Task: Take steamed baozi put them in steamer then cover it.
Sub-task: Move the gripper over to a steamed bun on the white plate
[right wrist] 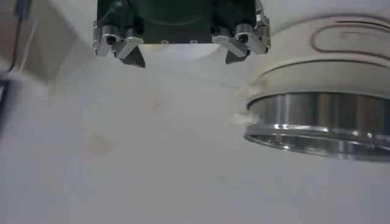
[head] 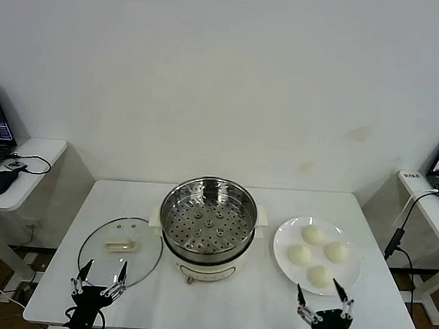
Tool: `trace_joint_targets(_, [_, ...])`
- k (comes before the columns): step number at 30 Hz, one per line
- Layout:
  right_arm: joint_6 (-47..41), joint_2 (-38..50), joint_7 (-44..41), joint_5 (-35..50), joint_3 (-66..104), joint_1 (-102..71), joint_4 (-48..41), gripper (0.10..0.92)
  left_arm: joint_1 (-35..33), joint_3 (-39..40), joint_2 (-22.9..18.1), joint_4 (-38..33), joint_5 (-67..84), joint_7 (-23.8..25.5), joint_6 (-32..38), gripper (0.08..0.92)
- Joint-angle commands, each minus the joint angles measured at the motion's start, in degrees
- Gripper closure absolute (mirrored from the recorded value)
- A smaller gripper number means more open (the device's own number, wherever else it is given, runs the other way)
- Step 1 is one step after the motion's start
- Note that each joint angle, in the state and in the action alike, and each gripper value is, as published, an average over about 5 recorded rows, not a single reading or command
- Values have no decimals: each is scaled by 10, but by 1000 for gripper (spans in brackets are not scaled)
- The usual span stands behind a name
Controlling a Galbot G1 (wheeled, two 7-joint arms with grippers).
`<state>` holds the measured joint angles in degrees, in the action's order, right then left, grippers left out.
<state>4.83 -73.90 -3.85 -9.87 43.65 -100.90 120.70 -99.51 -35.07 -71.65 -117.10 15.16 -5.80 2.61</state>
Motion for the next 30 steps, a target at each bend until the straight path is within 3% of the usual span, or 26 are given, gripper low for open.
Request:
trace_joint_targets(1, [-62,105,-34,-120,65,80,-19,203,3,-4,1,-4,-10,2,-17,177])
trace_joint_targets(9, [-131,251,-174,-158,53,184,-99,203,8,-5,9,-5,-36,8,-21,177])
trace_joint_targets(15, [-126,375,-289,-169,-17,289,-192,203,14,1,8,-1,-57,14,-19,177])
trace_joint_targets(22, [-126,483,-384,-90,-214,471,-271,202,17,4,3,3,-87,16,-7,177])
trace_joint_targets(30, [-161,510,-456,-24,-531,737,-351,202,21,5,2,7,-105,16,1,177])
